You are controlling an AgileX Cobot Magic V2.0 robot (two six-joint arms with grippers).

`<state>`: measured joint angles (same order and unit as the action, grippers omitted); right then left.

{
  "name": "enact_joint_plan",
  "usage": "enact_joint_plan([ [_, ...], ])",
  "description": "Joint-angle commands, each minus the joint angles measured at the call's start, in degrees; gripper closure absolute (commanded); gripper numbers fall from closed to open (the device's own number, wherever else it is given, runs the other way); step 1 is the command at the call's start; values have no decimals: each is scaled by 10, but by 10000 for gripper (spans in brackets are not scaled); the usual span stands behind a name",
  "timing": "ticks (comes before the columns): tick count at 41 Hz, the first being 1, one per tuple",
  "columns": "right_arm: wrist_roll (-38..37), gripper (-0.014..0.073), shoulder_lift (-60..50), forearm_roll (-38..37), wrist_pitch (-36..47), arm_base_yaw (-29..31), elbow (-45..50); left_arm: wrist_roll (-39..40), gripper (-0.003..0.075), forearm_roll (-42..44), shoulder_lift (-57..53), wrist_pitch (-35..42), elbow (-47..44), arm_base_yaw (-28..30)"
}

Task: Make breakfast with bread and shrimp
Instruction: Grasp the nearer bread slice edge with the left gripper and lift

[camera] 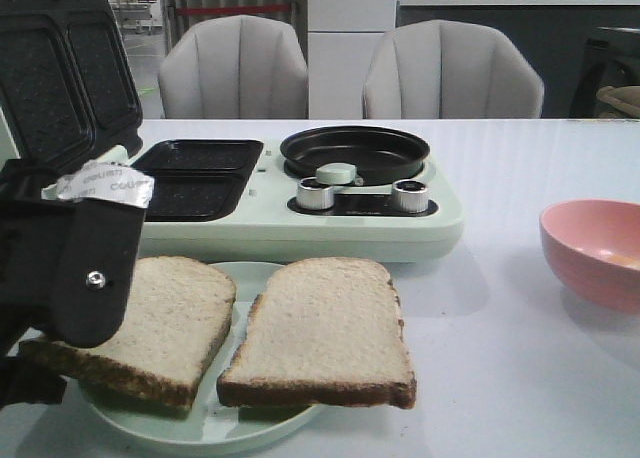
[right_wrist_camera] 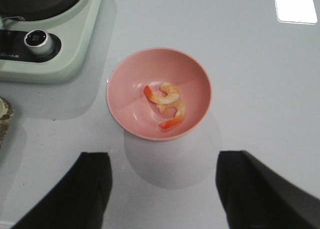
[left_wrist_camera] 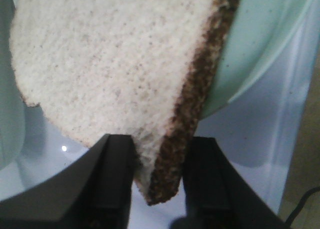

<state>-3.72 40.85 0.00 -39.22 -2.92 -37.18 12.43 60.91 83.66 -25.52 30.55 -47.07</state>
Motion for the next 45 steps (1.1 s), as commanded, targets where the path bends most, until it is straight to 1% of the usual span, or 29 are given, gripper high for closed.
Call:
enact_joint_plan([
  [1,2,44,1,-5,38,0,-15,9,540,3,-12,-1,14,-4],
  [7,2,44,1,-5,38,0,-15,9,625,-6,-14,-2,14,-4],
  [18,2,44,1,-5,38,0,-15,9,621,-26,-66,-17,14,-4],
  [25,2,44,1,-5,38,0,-15,9,621,-19,-138,-49,26,-4],
  [30,2,44,1,-5,38,0,-15,9,621,-7,-188,-58,45,-4],
  [37,2,44,1,-5,38,0,-15,10,620,55,-232,-55,81,-4],
  [40,2,44,1,-5,38,0,-15,26,620,103,-229,-48,93,2],
  [43,2,44,1,-5,38,0,-15,63,620,198,-211,-38,101,17],
  [45,2,44,1,-5,38,0,-15,103,620,263,-192,-33,108,31],
])
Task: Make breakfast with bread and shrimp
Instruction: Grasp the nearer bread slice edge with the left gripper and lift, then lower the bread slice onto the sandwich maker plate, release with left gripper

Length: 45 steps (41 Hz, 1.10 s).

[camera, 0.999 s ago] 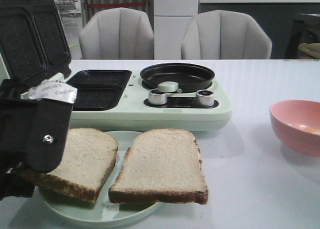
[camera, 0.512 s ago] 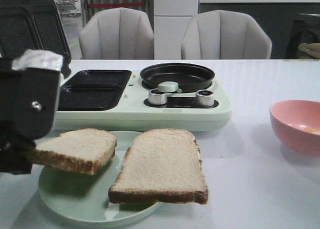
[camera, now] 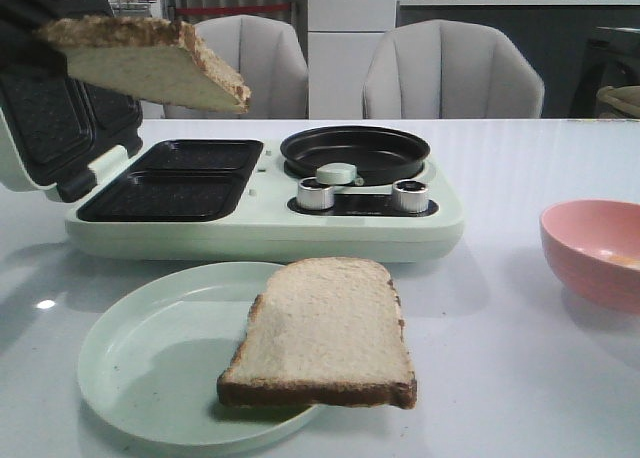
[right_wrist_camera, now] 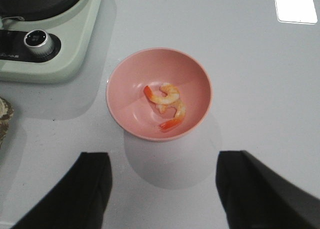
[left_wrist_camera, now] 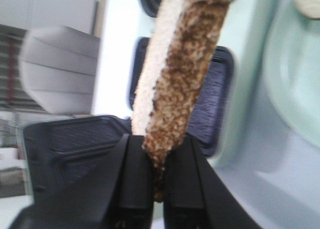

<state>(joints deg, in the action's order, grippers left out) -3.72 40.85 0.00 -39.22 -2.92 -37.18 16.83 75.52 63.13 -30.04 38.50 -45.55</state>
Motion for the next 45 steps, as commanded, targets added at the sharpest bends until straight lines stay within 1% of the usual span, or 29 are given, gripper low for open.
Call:
enact_joint_plan([
  [1,2,44,1,-5,38,0,-15,81,621,149,25,14,34,22],
  [2,2,44,1,-5,38,0,-15,96,621,167,36,13,40,31],
  [4,2,44,1,-5,38,0,-15,98,621,179,63,16,59,48],
  [14,2,44,1,-5,38,0,-15,98,621,179,227,27,208,129],
  [20,2,44,1,-5,38,0,-15,98,621,179,309,59,300,167],
  [29,2,44,1,-5,38,0,-15,98,621,179,401,101,405,213],
  [35,2,44,1,-5,39,0,-15,98,621,179,452,116,441,240],
  [45,2,44,1,-5,39,0,-15,97,620,179,496,139,442,265],
])
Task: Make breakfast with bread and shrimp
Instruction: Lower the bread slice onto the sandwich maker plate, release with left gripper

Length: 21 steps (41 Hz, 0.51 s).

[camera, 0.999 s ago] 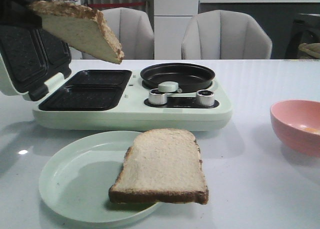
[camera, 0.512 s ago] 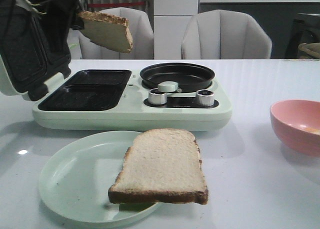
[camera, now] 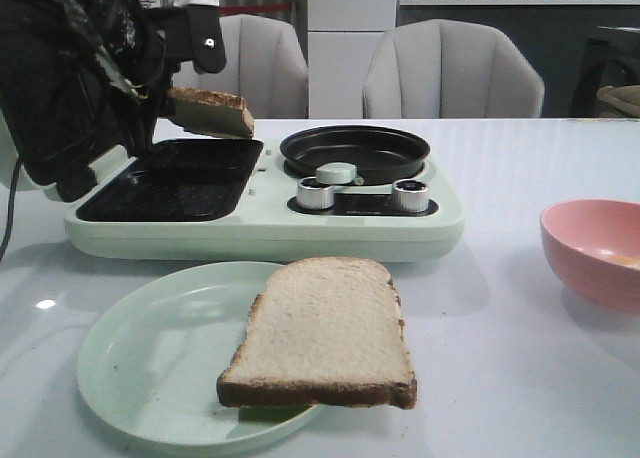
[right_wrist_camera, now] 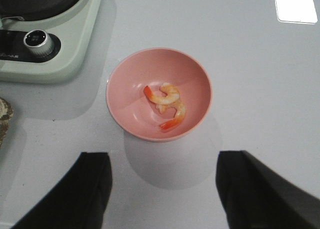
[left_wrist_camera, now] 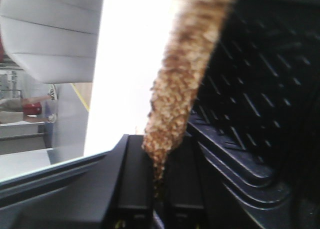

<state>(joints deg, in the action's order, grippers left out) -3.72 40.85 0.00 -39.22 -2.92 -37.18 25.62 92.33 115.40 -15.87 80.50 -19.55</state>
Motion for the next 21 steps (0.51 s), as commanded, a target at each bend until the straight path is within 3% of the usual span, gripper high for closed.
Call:
enact_joint_plan([
  [1,2,44,1,-5,39,0,-15,9,620,11,-26,-3,22,5],
  [13,2,44,1,-5,39,0,-15,9,608,11,-23,5,20,5],
  [21,2,44,1,-5,39,0,-15,9,444,11,-23,7,10,5],
])
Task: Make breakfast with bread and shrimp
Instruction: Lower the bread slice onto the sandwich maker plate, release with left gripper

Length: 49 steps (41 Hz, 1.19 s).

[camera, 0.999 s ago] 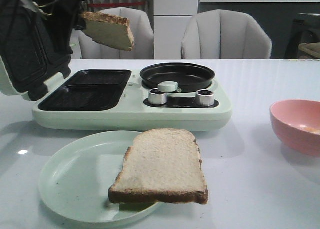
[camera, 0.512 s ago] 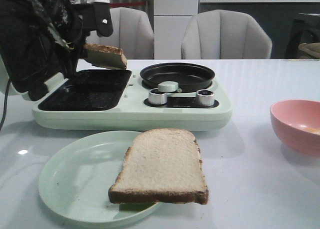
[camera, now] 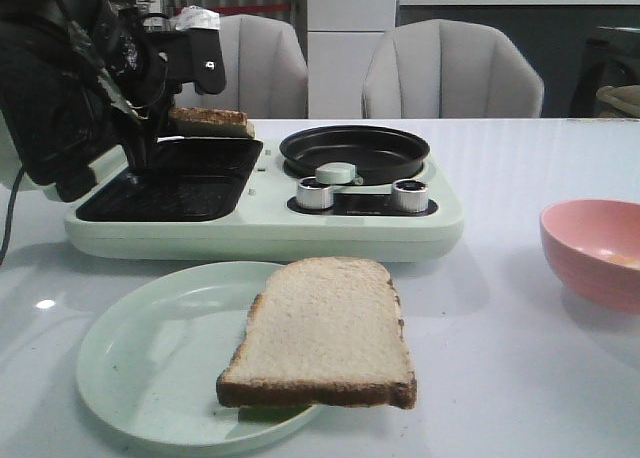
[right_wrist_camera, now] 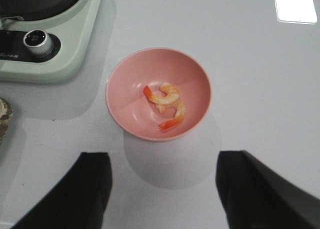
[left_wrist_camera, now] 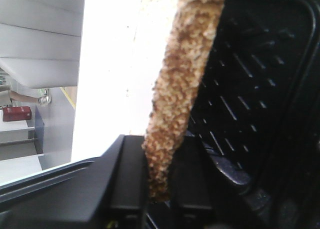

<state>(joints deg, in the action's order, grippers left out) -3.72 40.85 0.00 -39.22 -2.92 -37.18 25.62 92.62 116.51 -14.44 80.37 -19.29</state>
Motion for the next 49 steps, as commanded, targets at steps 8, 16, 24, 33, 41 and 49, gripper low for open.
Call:
enact_joint_plan([
  [8,2,44,1,-5,40,0,-15,9,303,8,-37,-6,-2,2],
  [16,2,44,1,-5,40,0,-15,9,254,8,-63,24,-9,2],
  [24,2,44,1,-5,40,0,-15,9,265,8,-125,63,-57,2],
  [33,2,44,1,-5,40,0,-15,9,265,8,-225,79,-149,-4],
  [41,2,44,1,-5,40,0,-15,90,265,8,-328,11,-241,-66],
  [49,2,44,1,-5,40,0,-15,111,265,-199,-413,-199,-280,-188],
])
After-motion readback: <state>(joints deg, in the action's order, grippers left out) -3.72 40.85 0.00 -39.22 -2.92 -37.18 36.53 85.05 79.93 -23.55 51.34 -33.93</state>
